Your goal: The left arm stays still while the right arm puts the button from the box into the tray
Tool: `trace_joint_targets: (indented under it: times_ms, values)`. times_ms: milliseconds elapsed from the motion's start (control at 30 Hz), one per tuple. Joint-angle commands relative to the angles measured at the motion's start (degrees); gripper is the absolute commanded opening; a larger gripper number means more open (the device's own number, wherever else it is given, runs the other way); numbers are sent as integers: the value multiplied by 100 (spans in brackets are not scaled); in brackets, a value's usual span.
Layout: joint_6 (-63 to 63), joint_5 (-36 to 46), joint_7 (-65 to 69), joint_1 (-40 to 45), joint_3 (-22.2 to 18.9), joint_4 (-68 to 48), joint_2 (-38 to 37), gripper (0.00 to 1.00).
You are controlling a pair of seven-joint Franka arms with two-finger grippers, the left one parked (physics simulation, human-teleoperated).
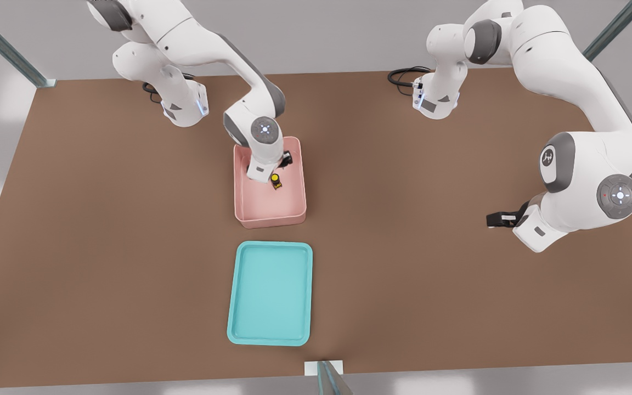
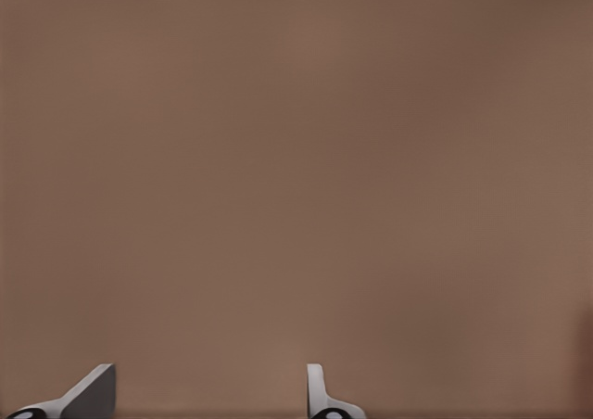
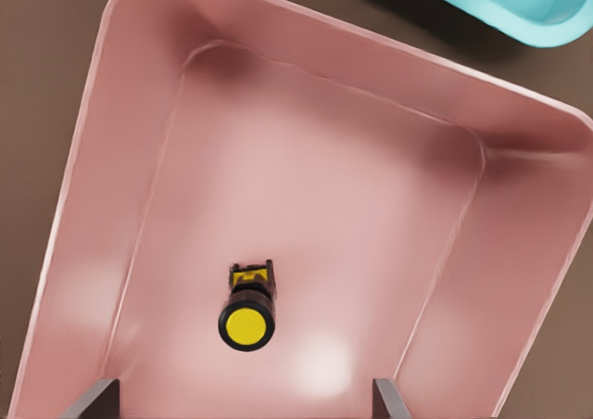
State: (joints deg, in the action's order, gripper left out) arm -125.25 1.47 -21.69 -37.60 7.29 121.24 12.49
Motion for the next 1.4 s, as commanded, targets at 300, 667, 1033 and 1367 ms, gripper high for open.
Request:
trace_joint_targets:
  times_ms: [300,667,1033,1367]
  values:
    - [-2284,3,-802,-134,-316,971,43,100]
    - [-3383,653,-1013,-222,114,1639,96,100]
    - [-3603,723,-407,-195,45,1771,236,100]
    - [-4025,714,-275,-204,9,1885,482,96]
